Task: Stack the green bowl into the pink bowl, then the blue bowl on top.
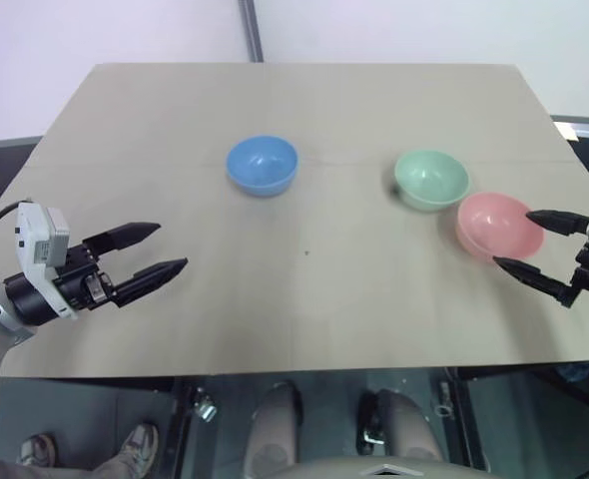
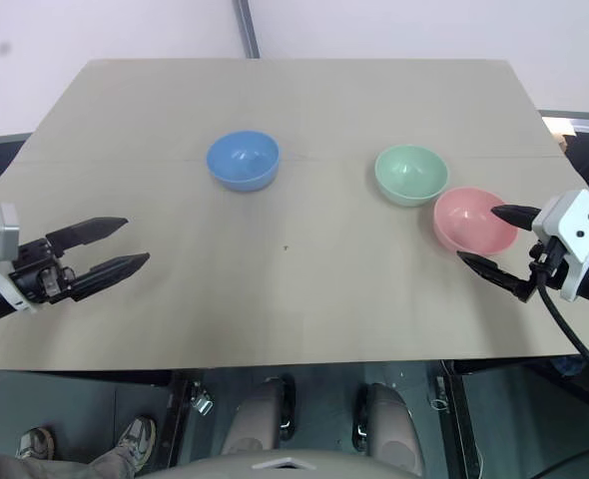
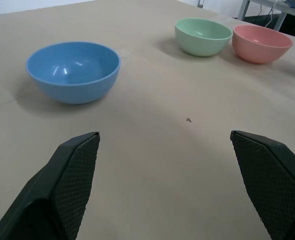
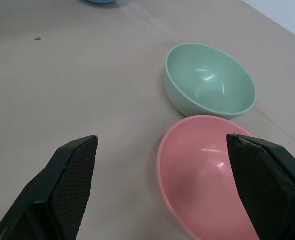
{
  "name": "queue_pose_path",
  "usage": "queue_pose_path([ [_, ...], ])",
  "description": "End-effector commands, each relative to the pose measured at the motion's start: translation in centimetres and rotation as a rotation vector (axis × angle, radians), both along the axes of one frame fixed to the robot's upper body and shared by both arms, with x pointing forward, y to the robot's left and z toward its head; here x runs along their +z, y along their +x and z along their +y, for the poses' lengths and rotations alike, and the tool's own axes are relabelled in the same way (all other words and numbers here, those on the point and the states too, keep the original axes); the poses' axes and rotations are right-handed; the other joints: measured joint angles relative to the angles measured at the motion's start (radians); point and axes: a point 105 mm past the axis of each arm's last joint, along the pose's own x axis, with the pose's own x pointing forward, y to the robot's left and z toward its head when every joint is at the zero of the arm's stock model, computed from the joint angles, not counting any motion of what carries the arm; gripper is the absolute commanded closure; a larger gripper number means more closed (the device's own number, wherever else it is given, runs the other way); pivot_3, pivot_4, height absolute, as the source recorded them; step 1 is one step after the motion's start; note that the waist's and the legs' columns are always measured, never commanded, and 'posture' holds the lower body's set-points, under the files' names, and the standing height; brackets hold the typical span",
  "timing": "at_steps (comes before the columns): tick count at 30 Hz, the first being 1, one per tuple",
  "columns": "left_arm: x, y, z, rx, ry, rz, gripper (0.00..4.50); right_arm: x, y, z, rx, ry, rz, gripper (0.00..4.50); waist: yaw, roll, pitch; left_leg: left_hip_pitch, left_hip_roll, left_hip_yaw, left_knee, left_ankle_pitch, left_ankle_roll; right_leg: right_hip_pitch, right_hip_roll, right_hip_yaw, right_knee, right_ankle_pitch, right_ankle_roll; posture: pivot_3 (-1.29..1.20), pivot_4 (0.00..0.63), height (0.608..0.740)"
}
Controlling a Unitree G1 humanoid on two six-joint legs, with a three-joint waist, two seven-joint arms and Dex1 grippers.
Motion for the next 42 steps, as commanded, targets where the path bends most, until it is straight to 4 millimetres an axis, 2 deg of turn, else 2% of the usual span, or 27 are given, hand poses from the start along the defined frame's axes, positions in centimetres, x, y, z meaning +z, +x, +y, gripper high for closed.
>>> queue_pose_path([
  [1,1.3,0.1,0.1,0.003,0.018,-0.049,0.09,0.8,0.4,0.6,0.01,-0.007,-0.04,0.0,0.0,0.0,0.0,0.0,0.0,0.0,0.0,0.0,0.0,0.0,0.0,0.0,0.0,0.0,0.0,0.0,0.15,0.74],
  [8,1.7,0.2,-1.9,-0.114,-0.045,-0.035,0.09,0.5,1.9,2.1,0.008,-0.023,-0.063,0.0,-0.001,0.0,0.0,0.0,0.001,0.0,0.003,0.0,0.0,0.0,0.001,0.001,0.002,0.0,0.0,0.0,0.15,0.74],
  [12,1.9,-0.5,-3.6,-0.24,-0.048,-0.026,0.09,-0.1,3.0,2.6,-0.025,-0.003,0.014,0.0,-0.001,0.0,0.0,0.0,0.001,0.001,0.003,0.0,0.0,0.0,0.001,0.002,0.001,0.0,0.0,0.0,0.15,0.74],
  [18,1.6,-2.1,-5.7,-0.443,0.013,-0.004,0.09,-2.7,4.4,2.8,-0.093,-0.044,0.17,0.0,-0.001,-0.001,0.0,0.0,0.001,0.001,0.005,0.0,0.0,0.0,0.002,0.002,0.003,0.001,0.0,0.0,0.15,0.74],
  [21,1.1,-2.5,-6.2,-0.495,0.066,-0.003,0.09,-5.1,5.4,2.2,-0.168,-0.087,0.253,0.0,-0.002,-0.001,0.0,0.0,0.001,0.001,0.006,0.0,0.0,0.0,0.002,0.002,0.003,0.001,0.0,0.0,0.15,0.74],
  [23,0.9,-2.6,-6.3,-0.502,0.069,-0.002,0.0,-6.0,6.4,1.4,-0.247,-0.092,0.266,0.43,-0.002,-0.001,0.0,0.0,0.001,0.001,0.006,0.0,0.0,0.0,0.002,0.002,0.003,0.001,0.0,0.0,0.15,0.74],
  [25,1.0,-2.7,-6.3,-0.501,0.066,-0.002,0.0,-6.3,6.8,1.1,-0.256,-0.123,0.271,1.15,-0.002,0.0,0.0,-0.001,0.001,0.001,0.007,0.0,0.0,0.0,0.002,0.002,0.004,0.001,0.0,0.0,0.15,0.74],
  [30,1.0,-2.9,-6.1,-0.486,0.065,-0.004,0.0,-6.2,7.5,1.0,-0.265,-0.169,0.221,3.45,-0.002,0.0,0.0,-0.001,0.001,0.001,0.008,0.0,0.0,0.0,0.002,0.003,0.005,0.001,0.0,0.0,0.15,0.74],
  [31,0.9,-3.0,-6.1,-0.481,0.062,-0.001,0.0,-5.8,7.6,1.3,-0.237,-0.197,0.174,4.05,-0.002,0.0,0.0,0.0,0.001,0.001,0.008,0.0,0.0,0.0,0.002,0.003,0.005,0.001,0.0,0.0,0.15,0.74],
  [32,0.8,-3.0,-6.1,-0.476,0.062,0.0,0.0,-5.4,7.6,1.7,-0.203,-0.215,0.134,4.45,-0.002,0.0,0.0,0.0,0.001,0.001,0.008,0.0,0.0,0.0,0.002,0.003,0.005,0.001,0.0,0.0,0.15,0.74],
  [35,0.3,-3.1,-5.6,-0.454,0.066,0.009,0.0,-4.4,5.8,4.5,-0.039,-0.179,0.123,4.45,-0.002,0.0,0.0,0.0,0.001,0.001,0.01,0.0,0.0,0.0,0.002,0.003,0.007,0.001,0.0,0.0,0.15,0.74],
  [39,-0.5,-3.1,-4.8,-0.418,0.074,0.03,0.0,-4.2,1.1,9.4,0.291,-0.125,0.202,4.45,-0.001,0.0,0.0,0.0,0.002,0.001,0.01,0.0,0.0,-0.001,0.002,0.004,0.008,0.001,0.0,0.0,0.15,0.74],
  [42,-1.1,-3.1,-4.7,-0.412,0.075,0.041,0.0,-4.3,-0.2,12.4,0.406,-0.112,0.189,4.45,-0.004,-0.001,0.0,0.0,0.002,0.001,0.011,0.0,0.0,0.0,0.003,0.004,0.009,0.001,0.0,0.0,0.15,0.74],
])
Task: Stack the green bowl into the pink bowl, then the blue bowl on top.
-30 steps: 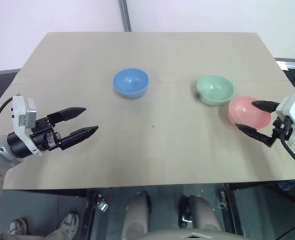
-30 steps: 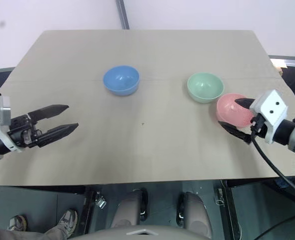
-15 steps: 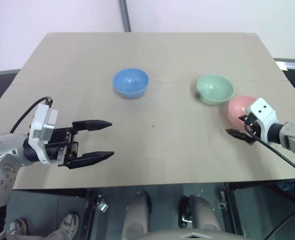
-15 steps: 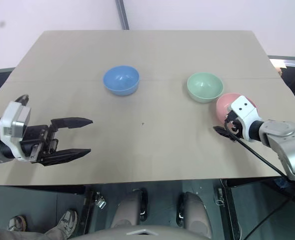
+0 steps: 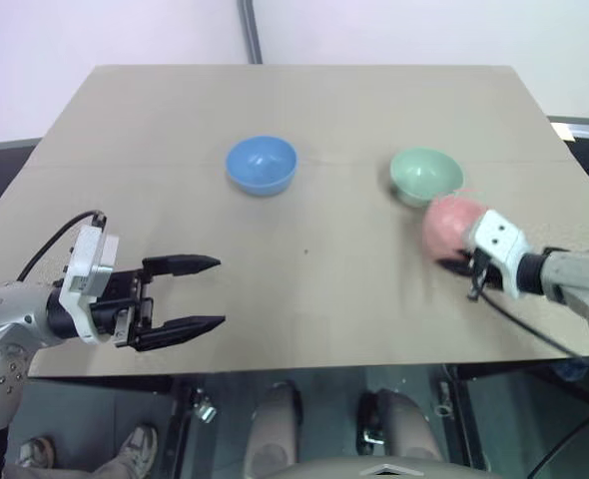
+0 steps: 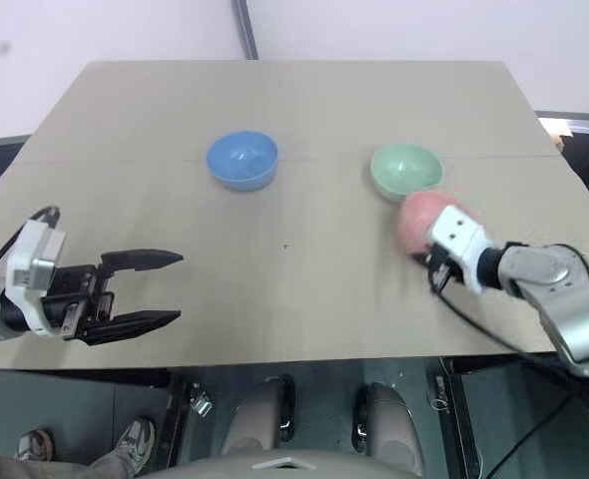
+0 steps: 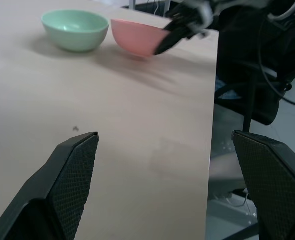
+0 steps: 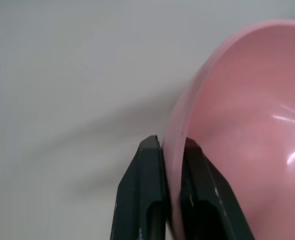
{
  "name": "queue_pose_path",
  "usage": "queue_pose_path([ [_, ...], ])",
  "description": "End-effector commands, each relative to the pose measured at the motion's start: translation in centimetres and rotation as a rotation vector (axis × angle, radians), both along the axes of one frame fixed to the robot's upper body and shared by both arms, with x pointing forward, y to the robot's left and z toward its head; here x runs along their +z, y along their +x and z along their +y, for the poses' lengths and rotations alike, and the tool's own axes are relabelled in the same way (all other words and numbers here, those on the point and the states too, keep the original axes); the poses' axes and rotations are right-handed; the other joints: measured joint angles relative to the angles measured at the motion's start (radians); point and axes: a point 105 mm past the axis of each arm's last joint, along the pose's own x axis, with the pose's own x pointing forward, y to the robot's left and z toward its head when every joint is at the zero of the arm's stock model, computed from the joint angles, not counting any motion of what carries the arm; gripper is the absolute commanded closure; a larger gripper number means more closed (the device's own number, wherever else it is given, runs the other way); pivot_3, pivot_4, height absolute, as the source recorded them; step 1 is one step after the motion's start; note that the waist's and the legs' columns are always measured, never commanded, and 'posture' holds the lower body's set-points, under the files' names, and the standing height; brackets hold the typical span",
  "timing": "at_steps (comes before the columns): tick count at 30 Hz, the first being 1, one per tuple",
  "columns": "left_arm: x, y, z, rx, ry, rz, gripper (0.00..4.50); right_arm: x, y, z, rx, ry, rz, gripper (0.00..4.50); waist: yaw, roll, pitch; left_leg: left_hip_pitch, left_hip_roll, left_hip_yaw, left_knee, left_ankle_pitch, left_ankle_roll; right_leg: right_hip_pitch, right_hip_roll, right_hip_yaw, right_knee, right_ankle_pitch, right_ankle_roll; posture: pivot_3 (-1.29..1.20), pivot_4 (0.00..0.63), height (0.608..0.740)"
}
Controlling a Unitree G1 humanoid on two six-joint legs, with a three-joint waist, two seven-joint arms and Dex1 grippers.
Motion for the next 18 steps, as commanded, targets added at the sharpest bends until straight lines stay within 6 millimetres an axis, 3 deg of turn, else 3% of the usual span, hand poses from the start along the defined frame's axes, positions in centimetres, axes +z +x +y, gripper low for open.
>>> queue_pose_path([
  [1,0.2,-0.1,0.4,0.01,0.008,-0.037,0.0,0.7,-0.7,3.6,0.117,0.035,-0.057,4.45,-0.002,-0.001,0.0,0.001,0.0,0.0,0.001,0.0,0.0,0.0,0.0,0.0,0.001,0.0,0.0,0.0,0.15,0.74],
  [7,0.3,0.1,0.1,0.012,0.005,-0.053,0.0,-0.4,3.5,7.4,0.105,-0.037,-0.191,4.45,0.003,-0.001,0.0,-0.001,0.0,0.0,0.006,0.0,0.0,-0.002,0.0,0.001,0.008,0.0,-0.001,0.0,0.15,0.74],
  [12,0.4,-0.1,0.1,0.017,0.014,-0.058,0.0,-1.8,4.4,8.8,0.126,-0.068,-0.179,4.45,0.001,-0.001,0.0,-0.002,0.0,0.001,0.006,0.0,0.0,-0.003,0.0,0.002,0.007,0.0,-0.001,0.0,0.15,0.74],
  [13,0.4,-0.2,0.1,0.018,0.013,-0.059,0.0,-2.0,4.2,8.9,0.14,-0.071,-0.168,3.61,0.0,-0.001,0.0,-0.002,0.0,0.001,0.006,0.0,0.0,-0.003,0.0,0.003,0.007,0.001,-0.002,0.0,0.15,0.74],
  [15,0.5,-0.3,0.2,0.025,0.01,-0.056,0.0,-1.9,4.0,9.0,0.15,-0.06,-0.181,2.71,-0.001,-0.001,0.0,-0.002,0.0,0.002,0.005,0.0,0.0,-0.003,0.001,0.003,0.007,0.002,-0.003,0.0,0.15,0.74],
  [18,0.4,-0.5,0.4,0.034,0.015,-0.052,0.0,0.6,3.7,9.2,0.152,0.021,-0.245,1.14,-0.001,-0.001,0.0,-0.001,0.0,0.002,0.005,0.0,0.0,-0.003,0.001,0.004,0.008,0.0,-0.001,0.0,0.15,0.74],
])
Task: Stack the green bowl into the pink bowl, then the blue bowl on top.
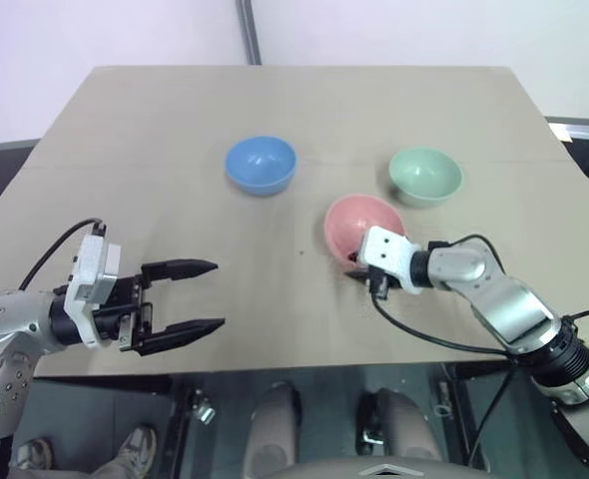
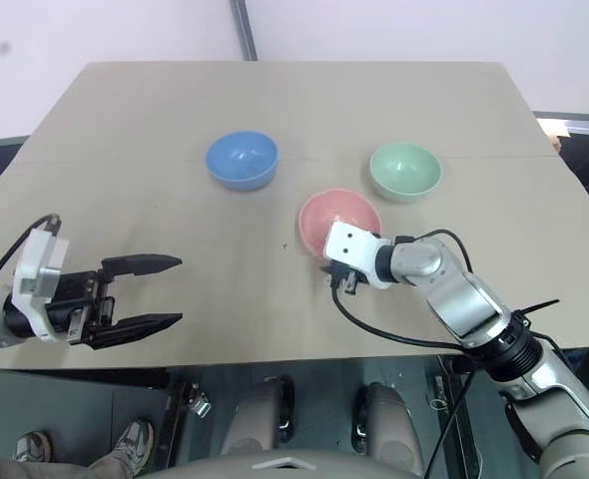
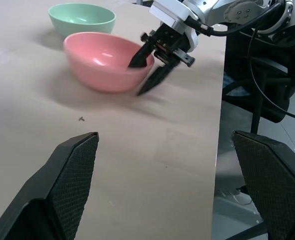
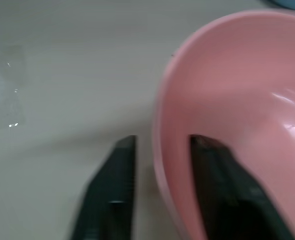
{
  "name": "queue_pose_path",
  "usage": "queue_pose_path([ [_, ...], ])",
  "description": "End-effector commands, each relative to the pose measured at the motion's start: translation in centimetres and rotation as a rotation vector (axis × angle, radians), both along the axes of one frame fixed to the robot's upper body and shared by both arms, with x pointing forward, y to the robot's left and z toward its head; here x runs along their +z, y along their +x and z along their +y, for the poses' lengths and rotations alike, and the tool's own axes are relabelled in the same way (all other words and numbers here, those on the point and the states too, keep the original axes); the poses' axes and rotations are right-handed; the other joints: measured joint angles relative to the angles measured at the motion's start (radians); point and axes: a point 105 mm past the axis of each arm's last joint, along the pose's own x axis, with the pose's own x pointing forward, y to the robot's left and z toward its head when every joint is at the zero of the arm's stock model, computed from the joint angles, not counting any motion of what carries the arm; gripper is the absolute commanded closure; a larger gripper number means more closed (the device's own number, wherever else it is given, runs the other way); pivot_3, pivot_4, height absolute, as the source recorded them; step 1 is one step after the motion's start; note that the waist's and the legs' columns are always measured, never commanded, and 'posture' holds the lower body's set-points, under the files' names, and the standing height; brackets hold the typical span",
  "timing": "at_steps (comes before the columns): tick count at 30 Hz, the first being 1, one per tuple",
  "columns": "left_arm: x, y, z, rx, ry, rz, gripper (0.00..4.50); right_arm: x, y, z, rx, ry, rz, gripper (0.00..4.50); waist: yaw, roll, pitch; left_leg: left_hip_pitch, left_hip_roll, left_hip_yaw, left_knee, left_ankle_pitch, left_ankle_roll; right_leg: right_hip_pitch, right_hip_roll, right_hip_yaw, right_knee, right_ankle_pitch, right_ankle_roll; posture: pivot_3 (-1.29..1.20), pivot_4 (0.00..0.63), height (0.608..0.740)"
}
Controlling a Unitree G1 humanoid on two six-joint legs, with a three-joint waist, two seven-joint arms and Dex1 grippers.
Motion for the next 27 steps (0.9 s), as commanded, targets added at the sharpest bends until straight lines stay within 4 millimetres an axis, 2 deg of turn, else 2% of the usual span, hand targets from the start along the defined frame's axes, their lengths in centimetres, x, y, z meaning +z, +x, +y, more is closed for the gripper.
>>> queue_pose_path([
  [1,1.0,-0.4,0.1,0.006,0.009,-0.046,0.0,4.6,-1.0,0.5,0.059,0.138,-0.09,0.69,0.0,0.0,0.0,0.0,0.0,0.0,0.0,0.0,0.0,0.0,0.0,0.0,0.0,0.0,0.0,0.0,0.15,0.74],
  [4,1.0,-0.4,0.2,0.009,0.007,-0.044,0.0,8.9,-2.6,0.5,0.114,0.34,-0.01,0.69,0.001,0.0,0.0,0.0,0.0,-0.001,0.0,0.0,0.0,0.0,0.0,0.0,0.0,0.0,0.0,0.0,0.15,0.74],
  [6,0.9,-0.3,0.1,0.007,0.007,-0.045,0.0,11.4,-2.7,-0.3,0.121,0.413,-0.015,0.69,0.001,0.0,0.0,0.0,0.0,-0.001,0.0,0.0,0.0,0.0,0.0,0.0,0.001,0.0,0.0,0.0,0.15,0.74],
  [8,1.1,-0.1,-0.1,0.002,0.001,-0.05,0.0,12.7,-1.3,-1.8,0.064,0.413,-0.055,0.69,0.002,0.0,0.0,0.001,0.0,-0.001,0.0,0.0,0.0,0.0,0.0,0.0,0.0,0.0,0.0,0.0,0.15,0.74],
  [9,1.1,0.0,-0.2,-0.002,-0.001,-0.053,0.0,12.7,0.2,-3.1,0.003,0.369,-0.108,0.69,0.003,0.0,0.0,0.001,0.0,-0.001,0.0,0.0,0.0,0.001,0.0,0.0,0.0,0.0,0.0,0.0,0.15,0.74],
  [10,1.2,0.1,-0.3,-0.007,-0.003,-0.056,0.0,11.9,2.3,-4.8,-0.074,0.27,-0.181,0.69,0.004,0.0,0.0,0.001,0.0,-0.001,0.0,0.0,0.0,0.0,0.0,-0.001,0.0,0.0,0.0,0.0,0.15,0.74],
  [12,1.3,0.3,-0.4,-0.014,-0.003,-0.059,0.0,10.2,4.7,-7.2,-0.142,0.113,-0.255,0.69,0.005,-0.001,0.0,0.001,0.0,-0.001,0.0,0.0,0.0,0.001,0.0,-0.001,0.0,0.0,0.0,0.0,0.15,0.74],
  [17,1.3,0.6,-0.7,-0.04,-0.005,-0.057,0.0,6.4,8.5,-10.5,-0.158,-0.124,-0.271,0.69,-0.014,0.0,0.0,0.001,0.0,0.001,-0.001,0.0,0.0,0.0,0.001,0.002,0.0,0.0,0.0,0.0,0.15,0.74],
  [21,1.4,0.6,-0.8,-0.045,-0.002,-0.061,0.0,4.4,9.8,-11.1,-0.104,-0.21,-0.205,0.69,-0.029,0.001,0.001,0.0,0.0,0.003,-0.002,0.0,0.0,-0.003,0.002,0.004,0.001,0.002,-0.003,0.0,0.15,0.74],
  [25,1.0,0.0,-0.8,-0.04,0.015,-0.057,0.0,3.6,11.5,-11.4,-0.121,-0.263,-0.241,0.69,-0.031,0.001,0.001,0.001,0.0,0.005,-0.002,0.0,0.0,-0.003,0.002,0.006,0.001,0.002,-0.003,0.0,0.15,0.74],
  [27,0.9,-0.1,-0.8,-0.032,0.009,-0.055,0.0,3.8,12.0,-11.2,-0.115,-0.278,-0.26,1.54,-0.028,0.001,0.001,0.0,0.0,0.006,-0.002,0.0,0.0,-0.004,0.002,0.007,0.001,0.002,-0.004,0.0,0.15,0.74],
])
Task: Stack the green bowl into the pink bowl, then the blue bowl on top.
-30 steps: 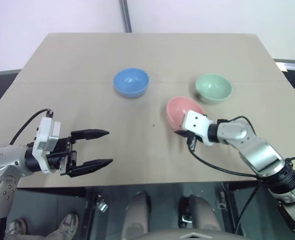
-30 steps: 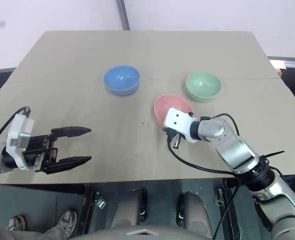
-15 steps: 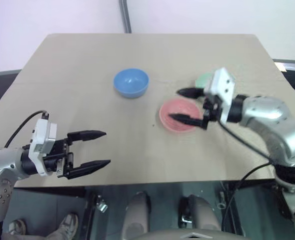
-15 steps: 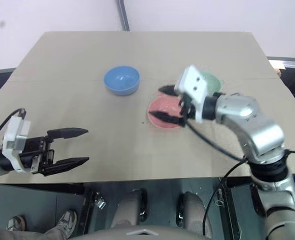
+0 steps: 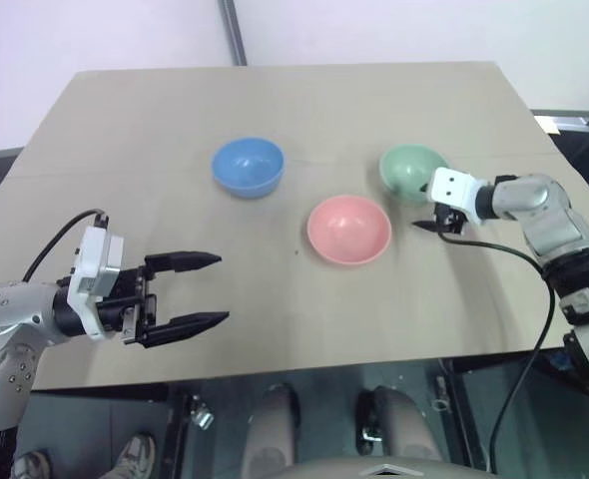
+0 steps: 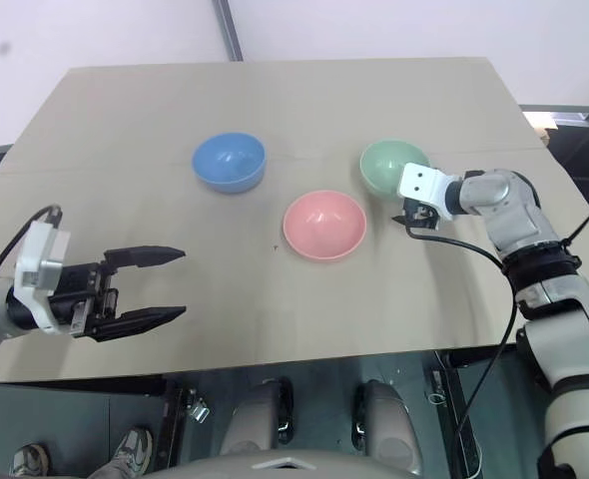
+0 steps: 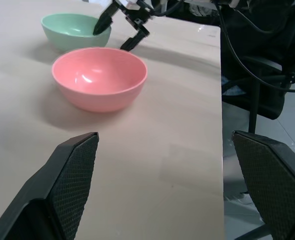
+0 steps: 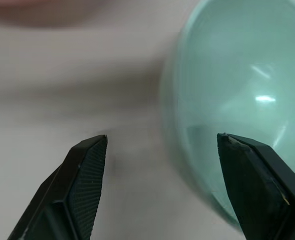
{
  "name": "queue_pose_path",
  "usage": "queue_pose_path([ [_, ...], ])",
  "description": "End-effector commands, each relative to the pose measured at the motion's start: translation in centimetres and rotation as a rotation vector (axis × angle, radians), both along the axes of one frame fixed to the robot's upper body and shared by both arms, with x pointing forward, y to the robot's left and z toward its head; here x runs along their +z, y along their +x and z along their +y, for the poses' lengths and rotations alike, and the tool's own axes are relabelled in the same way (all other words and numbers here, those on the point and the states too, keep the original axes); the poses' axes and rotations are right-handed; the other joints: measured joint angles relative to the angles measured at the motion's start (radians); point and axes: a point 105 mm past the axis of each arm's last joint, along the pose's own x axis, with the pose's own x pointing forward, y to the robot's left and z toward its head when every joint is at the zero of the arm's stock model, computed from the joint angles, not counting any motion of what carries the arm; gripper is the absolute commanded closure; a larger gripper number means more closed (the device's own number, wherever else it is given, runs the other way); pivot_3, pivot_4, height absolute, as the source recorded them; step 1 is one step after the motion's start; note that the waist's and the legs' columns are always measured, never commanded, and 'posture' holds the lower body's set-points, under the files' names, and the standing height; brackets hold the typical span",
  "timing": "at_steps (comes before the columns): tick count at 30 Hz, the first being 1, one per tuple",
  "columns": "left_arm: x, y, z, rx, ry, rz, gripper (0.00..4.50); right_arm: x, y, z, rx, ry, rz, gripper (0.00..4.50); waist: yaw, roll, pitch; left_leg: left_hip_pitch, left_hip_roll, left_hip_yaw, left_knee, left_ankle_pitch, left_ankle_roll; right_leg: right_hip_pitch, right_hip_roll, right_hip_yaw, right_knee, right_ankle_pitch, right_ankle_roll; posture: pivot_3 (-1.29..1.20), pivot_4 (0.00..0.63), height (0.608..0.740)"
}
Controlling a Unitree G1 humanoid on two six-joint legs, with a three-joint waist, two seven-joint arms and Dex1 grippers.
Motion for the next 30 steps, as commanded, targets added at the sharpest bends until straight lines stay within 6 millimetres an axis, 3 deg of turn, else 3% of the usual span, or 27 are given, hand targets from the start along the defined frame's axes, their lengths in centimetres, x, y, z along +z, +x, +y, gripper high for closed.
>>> queue_pose_path([
  [1,0.6,-0.5,-0.2,-0.007,0.013,-0.037,0.0,1.7,1.0,0.3,0.034,-0.038,-0.089,2.04,0.004,0.0,0.0,0.0,0.0,0.0,0.0,0.0,0.0,0.0,0.0,0.0,0.0,0.0,0.0,0.0,0.15,0.74],
  [6,0.3,-0.8,-0.4,-0.001,0.01,-0.033,0.0,3.0,1.1,0.7,0.082,-0.07,-0.16,4.44,0.005,0.0,0.0,0.0,0.0,0.0,0.0,0.0,0.0,0.0,0.0,0.0,0.0,0.0,0.0,0.0,0.15,0.74],
  [11,0.3,-0.6,-0.5,0.005,0.005,-0.039,0.0,6.0,-0.7,2.2,0.175,0.03,-0.188,4.44,0.005,0.002,0.001,0.0,0.0,0.0,0.0,0.0,0.0,0.0,0.0,0.0,0.0,0.0,0.0,0.0,0.15,0.74],
  [13,0.4,-0.5,-0.4,0.01,0.002,-0.04,0.0,7.6,-2.6,3.6,0.243,0.117,-0.161,4.44,0.006,0.002,0.001,0.0,0.0,0.0,0.0,0.0,0.0,0.0,0.0,0.0,0.0,0.0,0.0,0.0,0.15,0.74],
  [14,0.2,-0.3,-0.3,0.025,-0.003,-0.036,0.0,8.1,-4.7,5.0,0.318,0.167,-0.108,4.44,0.006,0.002,0.001,0.0,0.0,0.001,0.0,0.0,0.0,0.0,0.0,0.0,0.0,0.0,0.0,0.0,0.15,0.74],
  [17,0.1,0.9,0.0,0.104,-0.031,-0.035,0.0,7.9,-9.6,8.5,0.47,0.23,0.005,4.44,0.011,0.002,0.001,0.001,0.0,0.0,0.0,0.0,0.0,0.001,0.0,0.0,0.0,0.0,0.0,0.0,0.15,0.74],
  [22,0.8,2.9,0.5,0.193,-0.034,-0.102,0.0,6.4,-12.3,11.5,0.516,0.315,0.12,4.44,0.011,0.002,0.001,0.001,0.001,-0.001,0.001,0.0,0.0,0.001,0.0,-0.001,0.001,-0.001,0.003,0.0,0.15,0.74],
  [23,1.0,3.4,0.6,0.212,-0.037,-0.12,0.0,6.3,-12.3,11.9,0.511,0.325,0.127,3.56,0.012,0.002,0.001,0.001,0.001,-0.001,0.002,0.0,0.0,0.001,0.0,-0.001,0.002,-0.001,0.002,0.0,0.15,0.74],
  [24,1.3,3.8,0.6,0.228,-0.037,-0.139,0.0,6.0,-12.1,12.1,0.503,0.32,0.122,3.28,0.012,0.002,0.001,0.001,0.001,-0.002,0.002,0.0,0.0,0.001,0.0,-0.001,0.002,-0.001,0.002,0.0,0.15,0.74],
  [25,1.7,4.3,0.6,0.246,-0.035,-0.171,0.0,6.1,-11.8,12.3,0.49,0.319,0.092,2.67,0.013,0.002,0.001,0.001,0.001,-0.002,0.003,0.0,0.0,0.001,0.0,-0.001,0.003,-0.001,0.002,0.0,0.15,0.74],
  [28,2.4,5.8,0.9,0.346,0.033,-0.256,0.0,7.3,-10.8,12.3,0.43,0.355,-0.013,1.37,0.017,0.001,0.001,0.0,0.001,-0.002,0.003,0.0,0.0,0.001,0.0,-0.001,0.003,-0.001,0.002,0.0,0.15,0.74],
  [30,2.6,7.3,1.4,0.452,0.15,-0.326,0.0,8.4,-11.1,11.7,0.414,0.383,-0.041,1.37,0.022,0.001,0.001,0.0,0.0,-0.001,0.003,0.0,0.0,0.001,0.0,-0.001,0.003,0.001,-0.001,0.0,0.15,0.74],
])
